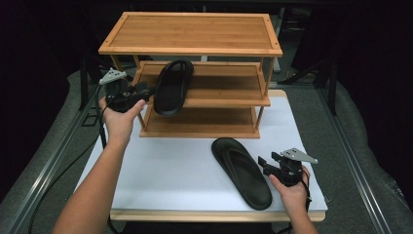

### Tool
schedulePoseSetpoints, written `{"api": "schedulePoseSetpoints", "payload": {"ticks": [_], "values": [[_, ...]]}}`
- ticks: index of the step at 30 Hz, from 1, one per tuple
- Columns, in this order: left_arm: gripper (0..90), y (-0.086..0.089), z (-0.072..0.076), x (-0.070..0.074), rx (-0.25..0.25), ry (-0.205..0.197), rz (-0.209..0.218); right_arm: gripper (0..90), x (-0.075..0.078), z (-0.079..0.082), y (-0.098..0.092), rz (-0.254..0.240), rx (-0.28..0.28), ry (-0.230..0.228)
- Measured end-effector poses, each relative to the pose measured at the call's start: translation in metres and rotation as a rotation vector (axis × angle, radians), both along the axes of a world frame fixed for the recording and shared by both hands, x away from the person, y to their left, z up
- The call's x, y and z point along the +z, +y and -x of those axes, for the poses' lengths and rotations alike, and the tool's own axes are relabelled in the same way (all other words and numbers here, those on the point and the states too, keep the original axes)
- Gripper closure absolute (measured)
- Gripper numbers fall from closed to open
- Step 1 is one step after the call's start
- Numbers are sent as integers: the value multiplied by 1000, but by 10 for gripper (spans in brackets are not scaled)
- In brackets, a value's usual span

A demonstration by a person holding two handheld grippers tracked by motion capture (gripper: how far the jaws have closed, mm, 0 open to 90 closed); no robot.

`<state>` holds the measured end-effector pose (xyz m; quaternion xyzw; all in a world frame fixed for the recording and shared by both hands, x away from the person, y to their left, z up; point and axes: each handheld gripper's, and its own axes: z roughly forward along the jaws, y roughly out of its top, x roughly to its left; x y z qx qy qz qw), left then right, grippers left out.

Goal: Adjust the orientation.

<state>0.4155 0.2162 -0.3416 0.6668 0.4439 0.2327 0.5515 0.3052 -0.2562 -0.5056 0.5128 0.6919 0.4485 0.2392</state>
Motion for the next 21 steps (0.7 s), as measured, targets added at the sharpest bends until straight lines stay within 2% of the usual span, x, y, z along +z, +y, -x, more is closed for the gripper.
{"api": "schedulePoseSetpoints", "payload": {"ticks": [1, 6, 7, 11, 15, 16, 18, 20, 21], "values": [[510, 2, 5, -1, -9, 6, 14, 399, 1, 0, 0, 5, 1, 2], [520, 9, 29, -10, -27, 3, 26, 420, 5, -2, -1, 9, 20, 14], [520, 9, 29, -10, -27, 3, 26, 420, 5, -2, -1, 9, 20, 14], [521, 15, 44, -23, -21, 8, 6, 470, 12, 1, 2, 30, 42, 11], [523, 19, 56, -29, -21, 15, -12, 481, 18, 3, 7, 61, 46, 11], [523, 21, 60, -31, -30, 14, -15, 491, 23, 3, 11, 68, 63, 9], [524, 24, 67, -36, -29, 10, -12, 499, 24, 4, 11, 70, 64, 12], [524, 28, 75, -46, -40, 26, -11, 522, 24, 6, 14, 75, 87, 13], [524, 28, 75, -46, -40, 26, -11, 522, 24, 6, 14, 75, 87, 13]]}}
